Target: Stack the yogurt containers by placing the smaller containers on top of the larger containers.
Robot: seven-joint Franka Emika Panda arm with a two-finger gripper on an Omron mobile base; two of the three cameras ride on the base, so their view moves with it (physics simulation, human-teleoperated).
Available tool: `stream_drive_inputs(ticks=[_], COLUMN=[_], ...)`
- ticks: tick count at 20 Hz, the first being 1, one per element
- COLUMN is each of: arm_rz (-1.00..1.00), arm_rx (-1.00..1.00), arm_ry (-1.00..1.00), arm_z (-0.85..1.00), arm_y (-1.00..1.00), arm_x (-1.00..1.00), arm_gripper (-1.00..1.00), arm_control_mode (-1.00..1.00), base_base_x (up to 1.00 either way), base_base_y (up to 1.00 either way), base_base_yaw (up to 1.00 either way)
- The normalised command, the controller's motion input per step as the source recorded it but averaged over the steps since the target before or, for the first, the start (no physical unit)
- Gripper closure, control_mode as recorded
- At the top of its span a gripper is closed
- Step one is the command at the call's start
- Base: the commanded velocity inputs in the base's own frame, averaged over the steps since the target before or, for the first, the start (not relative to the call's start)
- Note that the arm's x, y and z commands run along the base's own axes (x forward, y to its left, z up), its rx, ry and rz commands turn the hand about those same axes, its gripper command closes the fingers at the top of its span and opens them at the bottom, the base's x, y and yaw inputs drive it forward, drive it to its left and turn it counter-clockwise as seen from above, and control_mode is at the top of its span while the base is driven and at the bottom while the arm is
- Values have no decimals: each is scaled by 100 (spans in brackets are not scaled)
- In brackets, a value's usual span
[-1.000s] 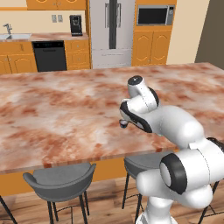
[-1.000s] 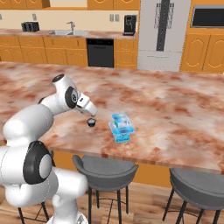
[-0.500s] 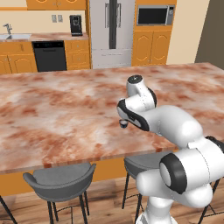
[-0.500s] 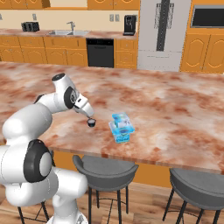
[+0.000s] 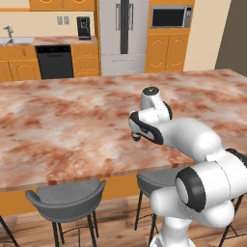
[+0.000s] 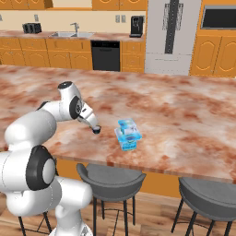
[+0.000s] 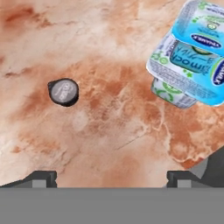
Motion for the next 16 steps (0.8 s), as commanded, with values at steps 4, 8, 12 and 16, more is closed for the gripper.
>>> stream_drive_inputs(ticks=[4,8,12,16], arm_rz=[0,0,0,0], arm_rx=[10,3,0,0], arm_ry=[0,0,0,-2], arm_z=[-15,-9,-9,-10], arm_y=[8,8,3,0], arm_x=[0,1,16,18], arm_gripper=[-100,-100,-100,-100], arm_control_mode=[-100,-100,-100,-100], base_base_x=[0,0,0,0], base_base_y=[0,0,0,0], base_base_yaw=[0,0,0,0])
